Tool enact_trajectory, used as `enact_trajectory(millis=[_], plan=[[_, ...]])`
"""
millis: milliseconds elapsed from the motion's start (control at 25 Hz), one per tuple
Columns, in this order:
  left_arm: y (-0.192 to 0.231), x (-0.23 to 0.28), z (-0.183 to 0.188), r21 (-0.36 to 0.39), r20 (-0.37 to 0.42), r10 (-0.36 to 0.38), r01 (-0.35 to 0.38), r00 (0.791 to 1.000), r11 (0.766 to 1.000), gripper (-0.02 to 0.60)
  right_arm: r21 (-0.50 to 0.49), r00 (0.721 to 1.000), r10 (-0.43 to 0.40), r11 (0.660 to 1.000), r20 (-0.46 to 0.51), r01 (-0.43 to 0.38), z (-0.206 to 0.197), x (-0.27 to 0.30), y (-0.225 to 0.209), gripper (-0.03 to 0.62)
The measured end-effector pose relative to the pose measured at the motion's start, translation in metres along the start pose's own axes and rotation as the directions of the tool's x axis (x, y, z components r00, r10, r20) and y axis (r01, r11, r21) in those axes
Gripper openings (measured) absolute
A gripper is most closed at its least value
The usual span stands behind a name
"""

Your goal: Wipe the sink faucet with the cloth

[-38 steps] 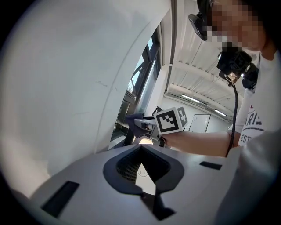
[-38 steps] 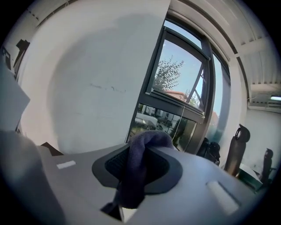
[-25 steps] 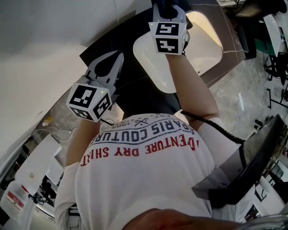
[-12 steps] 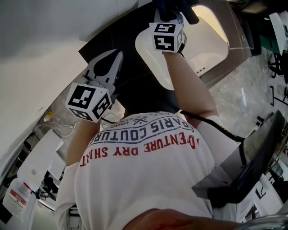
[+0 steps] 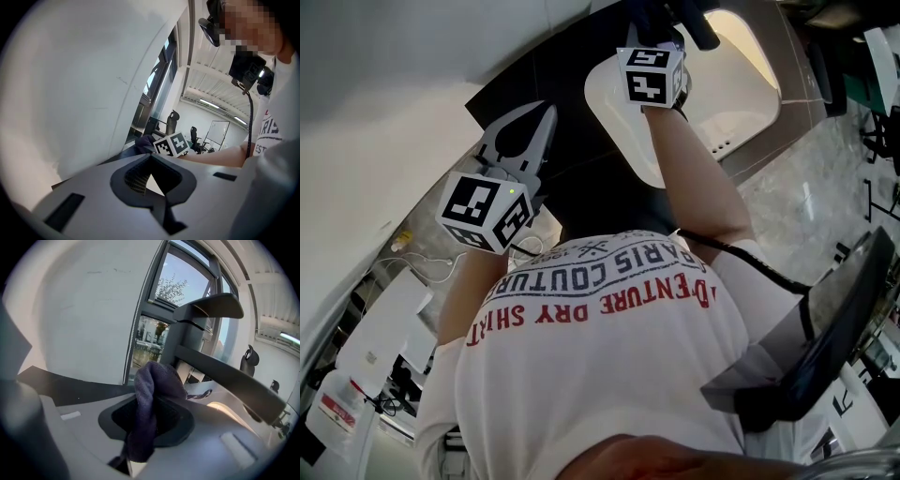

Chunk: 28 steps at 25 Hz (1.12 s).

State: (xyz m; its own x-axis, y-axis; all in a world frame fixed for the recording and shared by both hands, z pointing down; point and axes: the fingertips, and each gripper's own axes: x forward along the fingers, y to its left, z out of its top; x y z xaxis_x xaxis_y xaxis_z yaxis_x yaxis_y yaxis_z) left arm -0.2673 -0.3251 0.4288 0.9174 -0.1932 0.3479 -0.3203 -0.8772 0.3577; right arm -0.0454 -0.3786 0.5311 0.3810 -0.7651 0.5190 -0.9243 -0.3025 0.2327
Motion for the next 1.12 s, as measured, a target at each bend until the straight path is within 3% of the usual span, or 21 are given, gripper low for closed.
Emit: enact_trajectory(millis=[440,720,1120], plan=[[-0.011,-0.005,0.008,0.018,0.018,-0.011,0.011,1.000,1.000,0.002,0.026,0.981,0.044,0.998,0.189,-0.050,0.061,-0.052,0.019,0.069],[-0.017,-0.005,0.009,0.023,0.016,-0.010,0.010,1.000,1.000,0.001,0.076,0.985,0.009,0.997,0.171,-0.022,0.055,-0.045,-0.001,0.069],[-0.034,0.004,0.006,0.041,0.001,-0.052,0.052,0.999,0.998,0.001,0.077,0.984,-0.023,0.997,0.177,0.009,0.033,-0.082,-0.021,0.069]])
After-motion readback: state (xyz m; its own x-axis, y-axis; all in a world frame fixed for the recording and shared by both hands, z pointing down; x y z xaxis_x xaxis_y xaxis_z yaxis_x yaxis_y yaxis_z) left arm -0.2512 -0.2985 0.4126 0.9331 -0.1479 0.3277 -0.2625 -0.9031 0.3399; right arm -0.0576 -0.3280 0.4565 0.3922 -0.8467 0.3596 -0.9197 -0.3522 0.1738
